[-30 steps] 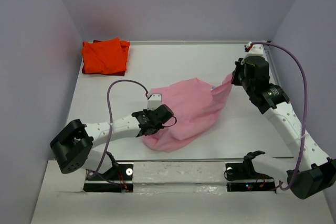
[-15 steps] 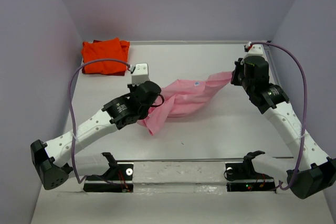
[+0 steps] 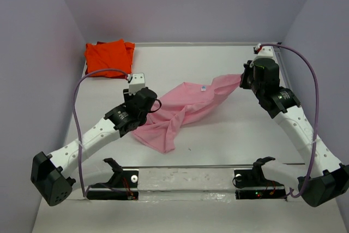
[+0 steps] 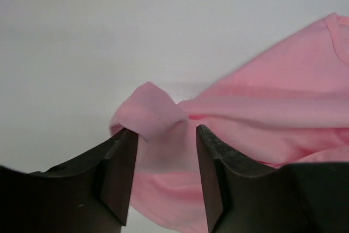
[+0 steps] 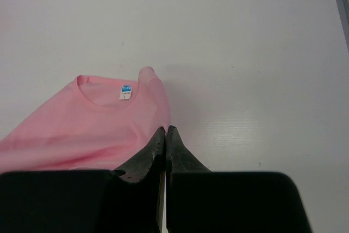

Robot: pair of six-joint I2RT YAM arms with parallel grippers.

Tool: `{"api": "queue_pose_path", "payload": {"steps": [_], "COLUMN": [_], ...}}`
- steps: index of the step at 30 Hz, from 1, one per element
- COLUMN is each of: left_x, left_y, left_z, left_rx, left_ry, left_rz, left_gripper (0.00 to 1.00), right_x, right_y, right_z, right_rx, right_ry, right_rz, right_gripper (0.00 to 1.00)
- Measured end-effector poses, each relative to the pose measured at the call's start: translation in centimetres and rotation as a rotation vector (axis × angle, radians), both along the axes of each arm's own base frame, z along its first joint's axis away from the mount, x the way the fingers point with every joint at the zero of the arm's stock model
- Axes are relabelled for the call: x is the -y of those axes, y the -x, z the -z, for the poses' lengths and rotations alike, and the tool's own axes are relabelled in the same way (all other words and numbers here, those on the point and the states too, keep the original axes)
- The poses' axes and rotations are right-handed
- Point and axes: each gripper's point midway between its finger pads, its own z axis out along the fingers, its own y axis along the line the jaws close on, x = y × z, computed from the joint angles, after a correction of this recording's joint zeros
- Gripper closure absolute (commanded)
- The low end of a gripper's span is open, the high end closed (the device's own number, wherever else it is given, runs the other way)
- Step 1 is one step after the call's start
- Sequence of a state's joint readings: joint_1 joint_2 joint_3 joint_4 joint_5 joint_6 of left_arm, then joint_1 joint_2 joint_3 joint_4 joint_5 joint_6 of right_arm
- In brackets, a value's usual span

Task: Fold and stack the t-shirts
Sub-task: Flatten out the crumpled T-shirt at the center of the board.

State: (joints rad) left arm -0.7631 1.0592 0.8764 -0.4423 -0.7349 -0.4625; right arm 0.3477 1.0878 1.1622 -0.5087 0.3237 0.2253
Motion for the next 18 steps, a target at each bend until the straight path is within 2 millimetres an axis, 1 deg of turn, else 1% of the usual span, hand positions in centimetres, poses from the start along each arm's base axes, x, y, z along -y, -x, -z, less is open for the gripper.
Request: {"api": "queue_pose_path", "payload": {"steps": [2,5,8,10,13,15,16,18], "left_x": [0.2,0.9,2.2,4.0,6.3,8.6,9.9,12.1], "left_y": [-0.1,0.0,0.3,0.8,1.9,3.3,4.4,6.4], "left_z": [0.0,-0.1,-0.7,-1.4,-1.8,-0.9,-0.4,1.6], "left_rx": [-0.001,-0.004,-0.006,-0.007,-0.009,-0.046,-0.071,-0.139], "left_ry": [0.011,0.048,0.13,0.229,0.302,0.338,0.345,0.354], "left_rz": [0.002,0.028,0.086,0.147,0.22,0.289,0.337,0.402], "left_gripper": [0.29,0.28,0.29,0.32,0.33,0.34,0.34,0.34], "right_x": [0.0,0.0,0.0,0.0,0.0,-0.1,-0.1,-0.1], "right_y": [0.0,0.0,0.0,0.0,0.0,-0.1,-0.2,-0.3], "right_z": [0.0,0.0,0.0,0.0,0.1,0.3,0.4,0.6], "right_rx": [0.0,0.0,0.0,0.0,-0.003,-0.008,-0.01,-0.018], "right_ry": [0.0,0.0,0.0,0.0,0.001,0.003,0.004,0.006], "right_rz": [0.0,0.0,0.0,0.0,0.0,0.0,0.0,0.0], "right_gripper": [1.0,1.0,1.0,1.0,1.0,1.0,1.0,1.0]}}
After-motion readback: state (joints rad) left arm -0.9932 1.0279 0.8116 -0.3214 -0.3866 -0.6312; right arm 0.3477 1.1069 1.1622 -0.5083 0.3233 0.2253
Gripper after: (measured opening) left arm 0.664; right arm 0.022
